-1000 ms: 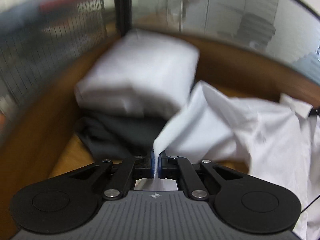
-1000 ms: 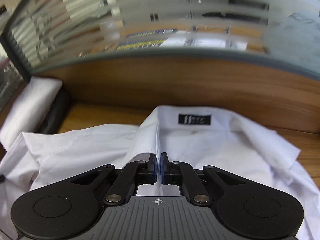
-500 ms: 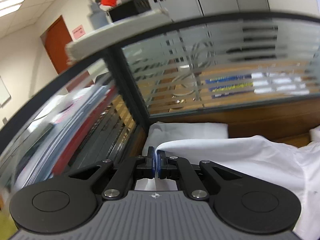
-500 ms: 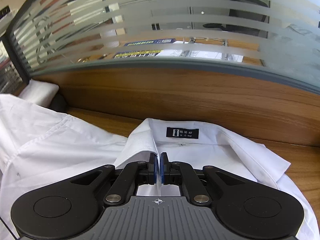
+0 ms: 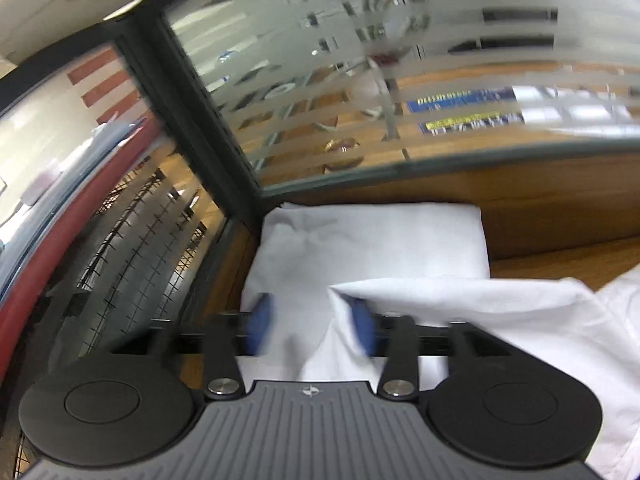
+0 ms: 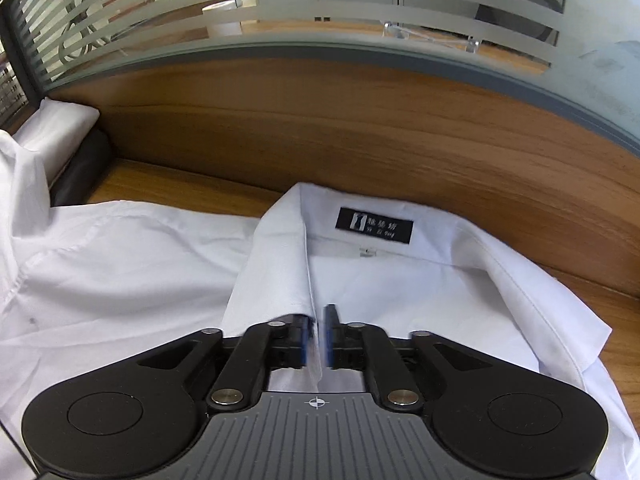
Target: Fold clothes
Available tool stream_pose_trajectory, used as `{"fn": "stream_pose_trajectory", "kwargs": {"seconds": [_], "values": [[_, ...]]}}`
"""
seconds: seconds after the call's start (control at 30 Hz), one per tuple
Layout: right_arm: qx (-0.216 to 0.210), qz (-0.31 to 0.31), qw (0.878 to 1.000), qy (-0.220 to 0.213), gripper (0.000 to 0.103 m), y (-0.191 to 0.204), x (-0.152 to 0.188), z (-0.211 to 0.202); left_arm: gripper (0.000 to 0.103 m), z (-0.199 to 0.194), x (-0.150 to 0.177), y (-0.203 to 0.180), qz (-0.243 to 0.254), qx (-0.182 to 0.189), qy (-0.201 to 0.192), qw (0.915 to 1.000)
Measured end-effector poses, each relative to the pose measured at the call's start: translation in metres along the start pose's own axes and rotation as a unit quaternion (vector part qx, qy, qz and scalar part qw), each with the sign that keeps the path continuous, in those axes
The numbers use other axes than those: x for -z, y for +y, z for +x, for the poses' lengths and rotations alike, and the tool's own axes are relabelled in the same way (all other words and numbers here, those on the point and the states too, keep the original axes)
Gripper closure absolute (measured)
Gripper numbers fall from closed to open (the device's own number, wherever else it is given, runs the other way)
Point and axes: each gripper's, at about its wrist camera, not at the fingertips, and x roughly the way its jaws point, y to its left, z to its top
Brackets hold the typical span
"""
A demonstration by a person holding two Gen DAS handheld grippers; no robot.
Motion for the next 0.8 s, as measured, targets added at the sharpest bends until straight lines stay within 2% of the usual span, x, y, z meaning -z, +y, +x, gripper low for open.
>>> {"fn": "stream_pose_trajectory", "kwargs": {"seconds": [0.07,0.1,0.2,0.4,0.6,0.8], "values": [[-0.005,0.010,1.000,0.000,0.071,-0.002,0.000,-0.010,0.012,-0.014,-0.003,0.009,-0.024,0.013,-0.016,0.9995],[-0.008,0.014,1.000,-0.001,0.066,-0.002,0.001,-0.019,0.012,-0.021,-0.004,0.013,-0.034,0.022,-0.021,0.9990],[-0.017,0.026,1.000,-0.006,0.064,-0.002,0.005,-0.043,0.012,-0.050,-0.005,0.019,-0.054,0.045,-0.035,0.9969],[-0.044,0.051,0.998,-0.018,0.063,0.000,0.038,-0.104,0.011,-0.119,0.015,0.014,-0.053,0.086,-0.053,0.9934],[-0.075,0.060,0.995,-0.012,0.063,0.015,0.091,-0.146,0.011,-0.176,0.057,0.000,-0.058,0.115,-0.052,0.9903],[-0.122,0.078,0.989,0.015,0.063,0.037,0.155,-0.169,0.011,-0.217,0.118,-0.009,-0.084,0.120,-0.037,0.9886]]}}
